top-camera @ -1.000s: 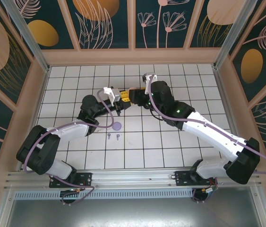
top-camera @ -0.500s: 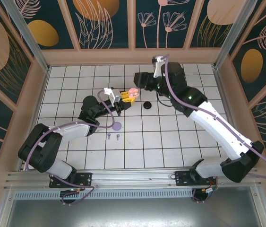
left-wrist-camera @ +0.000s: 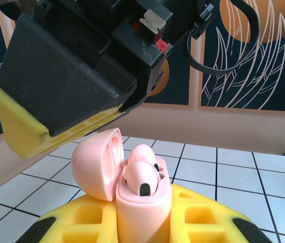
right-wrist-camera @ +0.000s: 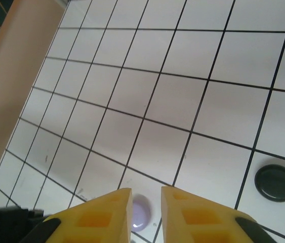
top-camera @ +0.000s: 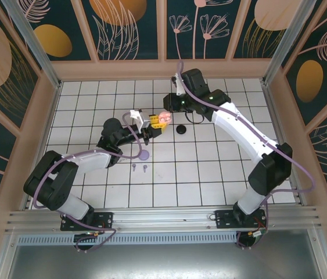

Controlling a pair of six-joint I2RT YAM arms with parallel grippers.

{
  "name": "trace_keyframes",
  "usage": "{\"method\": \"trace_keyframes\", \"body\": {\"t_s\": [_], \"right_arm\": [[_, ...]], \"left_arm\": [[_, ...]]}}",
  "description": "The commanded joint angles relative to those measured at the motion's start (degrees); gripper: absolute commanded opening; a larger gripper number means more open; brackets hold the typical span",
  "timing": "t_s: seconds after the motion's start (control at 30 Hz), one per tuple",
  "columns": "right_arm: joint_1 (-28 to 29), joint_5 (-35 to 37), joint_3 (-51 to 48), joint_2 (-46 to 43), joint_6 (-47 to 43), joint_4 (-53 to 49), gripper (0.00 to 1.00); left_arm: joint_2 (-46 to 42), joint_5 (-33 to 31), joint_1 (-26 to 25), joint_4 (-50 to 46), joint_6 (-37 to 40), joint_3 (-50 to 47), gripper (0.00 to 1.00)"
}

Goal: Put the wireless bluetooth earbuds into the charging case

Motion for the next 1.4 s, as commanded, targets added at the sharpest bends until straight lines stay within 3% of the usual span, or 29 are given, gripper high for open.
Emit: {"method": "trace_keyframes", "body": {"t_s": [0.0,0.3,0.43,0.63,0.8,1.0,1.17,1.37], "right_arm": [[0.4,-3.4,1.5,-1.7,-2.3,-3.1,0.20],[4.3,-3.8,-9.0,-8.1,-3.3,-5.8,0.10],[3.2,-1.8,-12.6,-14.1,-0.5,-3.5,0.10],[-2.7,5.1,-19.9,-23.1,7.4,4.1,0.19],[-3.7,9.4,-29.1,-26.4,11.9,9.2,0.41],[-3.5,9.4,-37.7,-26.9,15.4,14.5,0.48],[-3.2,10.1,-40.3,-26.9,16.6,16.1,0.50],[-3.1,10.9,-40.2,-26.8,16.2,16.0,0.51]], "left_arm": [[0.5,0.9,-0.4,0.0,0.7,0.8,0.00],[2.0,-0.2,-0.4,0.8,-0.5,2.7,0.00],[2.3,-0.8,-0.4,1.0,-1.0,2.8,0.00],[3.9,-3.9,-0.3,-2.9,-6.1,3.8,0.00],[7.6,-8.8,-0.4,-13.8,-12.2,7.6,0.00],[17.8,-10.3,-0.2,-31.1,-22.7,17.3,0.00],[24.4,-8.7,-0.2,-30.6,-30.3,20.8,0.00],[28.5,-10.5,0.0,-35.3,-33.2,23.7,0.02]]}}
